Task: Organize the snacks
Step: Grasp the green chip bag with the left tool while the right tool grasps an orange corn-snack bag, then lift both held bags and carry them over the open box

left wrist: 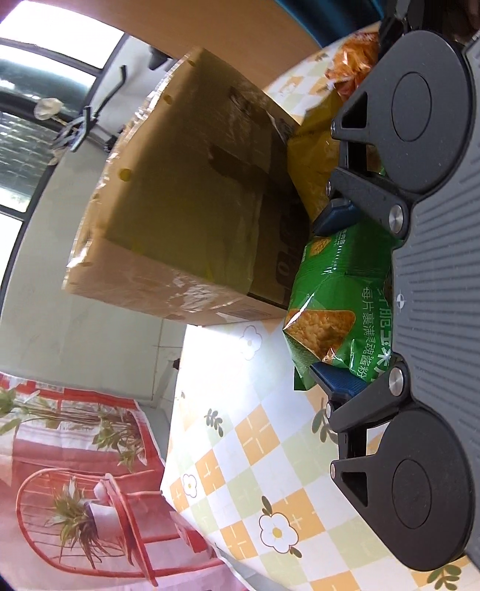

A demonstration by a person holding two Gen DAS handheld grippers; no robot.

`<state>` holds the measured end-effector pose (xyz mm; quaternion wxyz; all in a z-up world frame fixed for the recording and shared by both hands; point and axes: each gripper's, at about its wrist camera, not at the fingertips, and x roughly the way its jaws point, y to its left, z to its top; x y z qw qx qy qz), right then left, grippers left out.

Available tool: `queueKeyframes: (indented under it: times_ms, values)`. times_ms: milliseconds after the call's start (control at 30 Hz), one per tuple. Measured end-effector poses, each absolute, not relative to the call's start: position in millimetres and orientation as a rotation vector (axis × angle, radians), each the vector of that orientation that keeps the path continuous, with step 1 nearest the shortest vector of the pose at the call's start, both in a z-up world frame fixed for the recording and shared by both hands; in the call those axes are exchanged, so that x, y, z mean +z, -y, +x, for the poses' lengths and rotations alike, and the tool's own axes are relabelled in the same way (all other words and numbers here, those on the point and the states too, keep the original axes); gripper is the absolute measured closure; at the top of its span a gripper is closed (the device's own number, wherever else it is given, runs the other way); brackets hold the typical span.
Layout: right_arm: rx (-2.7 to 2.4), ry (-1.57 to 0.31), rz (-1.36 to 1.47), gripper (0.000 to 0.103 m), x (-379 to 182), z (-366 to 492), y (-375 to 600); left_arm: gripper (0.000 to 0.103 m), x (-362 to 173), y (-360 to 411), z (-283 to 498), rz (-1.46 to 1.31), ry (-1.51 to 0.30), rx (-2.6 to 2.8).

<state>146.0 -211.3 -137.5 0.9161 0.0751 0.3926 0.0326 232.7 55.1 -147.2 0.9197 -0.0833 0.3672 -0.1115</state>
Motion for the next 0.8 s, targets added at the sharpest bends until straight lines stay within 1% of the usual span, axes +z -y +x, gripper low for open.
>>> queueKeyframes:
  times_ms: [33,100,167,467,800]
  values:
    - [0.07,-0.802,0.156,0.019,-136,145,212,0.027,-145,-56,231,-0.176,-0.746,-0.231]
    - [0.064,-0.793,0.159,0.026,-134,144,213,0.027,-141,-57,228,-0.179,-0.728,-0.232]
    - [0.057,-0.785,0.169,0.027,-131,143,216,0.027,-137,-58,226,-0.182,-0.712,-0.232]
    - [0.029,-0.708,0.216,0.027,-100,135,230,0.028,-119,-55,218,-0.199,-0.639,-0.252]
    - [0.021,-0.564,0.212,0.027,-51,139,240,0.028,-91,-49,214,-0.172,-0.504,-0.289]
